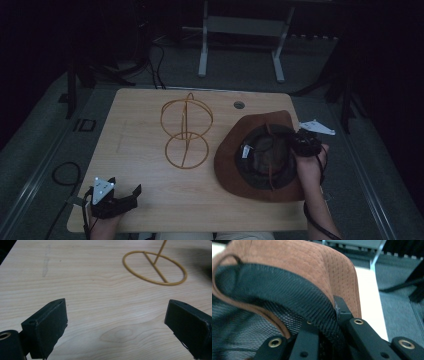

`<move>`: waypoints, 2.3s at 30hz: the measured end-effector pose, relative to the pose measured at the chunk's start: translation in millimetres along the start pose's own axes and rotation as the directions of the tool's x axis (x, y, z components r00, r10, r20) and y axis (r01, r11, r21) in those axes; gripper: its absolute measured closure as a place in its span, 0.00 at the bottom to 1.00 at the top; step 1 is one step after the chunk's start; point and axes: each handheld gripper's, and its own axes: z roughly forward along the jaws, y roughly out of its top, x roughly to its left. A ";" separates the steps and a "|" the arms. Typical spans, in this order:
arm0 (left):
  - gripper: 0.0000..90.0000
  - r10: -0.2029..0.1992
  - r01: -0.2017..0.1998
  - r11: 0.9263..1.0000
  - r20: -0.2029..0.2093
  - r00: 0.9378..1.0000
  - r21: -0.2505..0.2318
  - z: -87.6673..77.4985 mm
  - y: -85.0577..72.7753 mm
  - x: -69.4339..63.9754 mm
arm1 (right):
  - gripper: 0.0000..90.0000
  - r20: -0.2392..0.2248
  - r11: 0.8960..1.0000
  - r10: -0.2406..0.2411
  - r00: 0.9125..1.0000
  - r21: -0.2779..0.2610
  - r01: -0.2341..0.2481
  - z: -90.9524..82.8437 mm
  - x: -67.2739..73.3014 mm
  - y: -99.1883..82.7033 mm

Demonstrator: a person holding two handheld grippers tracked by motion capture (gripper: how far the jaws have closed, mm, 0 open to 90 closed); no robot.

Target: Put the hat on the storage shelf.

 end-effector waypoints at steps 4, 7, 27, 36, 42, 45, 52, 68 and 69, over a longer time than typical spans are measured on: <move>0.06 0.025 -0.025 1.000 0.019 1.000 0.000 0.0 7.0 -8.4 | 0.94 0.032 0.997 0.005 0.999 -0.078 -0.002 -22.5 -1.7 19.5; 0.06 0.040 -0.040 0.999 0.037 0.999 0.001 1.2 14.2 -16.8 | 0.94 0.036 0.994 0.016 0.999 -0.108 -0.012 -31.2 -4.4 25.8; 0.06 0.227 -0.236 0.972 0.307 0.924 -0.009 37.6 72.0 -122.5 | 0.93 0.018 0.995 0.018 1.000 -0.095 -0.016 -38.4 2.3 10.8; 0.06 0.283 -0.293 0.955 0.402 0.871 -0.039 53.5 100.8 -169.7 | 0.93 0.008 0.997 0.019 1.000 -0.081 -0.018 -37.7 3.2 3.2; 0.07 0.318 -0.321 0.945 0.441 0.840 -0.069 65.1 120.8 -200.3 | 0.93 -0.005 0.996 0.025 1.000 -0.083 -0.026 -40.5 5.9 1.3; 0.07 0.336 -0.336 0.938 0.450 0.828 -0.081 71.5 130.3 -216.8 | 0.93 -0.007 0.996 0.017 1.000 -0.089 -0.017 -42.8 8.2 1.5; 0.09 0.388 -0.394 0.915 0.451 0.804 -0.085 90.9 152.0 -254.2 | 0.93 -0.020 0.996 0.004 1.000 -0.092 -0.006 -46.8 11.1 2.9; 0.17 0.388 -0.418 0.907 0.284 0.877 0.051 142.6 169.7 -290.4 | 0.93 -0.049 0.994 0.011 0.999 -0.104 -0.016 -54.9 14.8 3.3; 0.18 0.389 -0.417 0.908 0.277 0.879 0.049 143.8 170.1 -291.5 | 0.93 -0.056 0.994 0.011 0.998 -0.105 -0.017 -55.4 15.6 2.5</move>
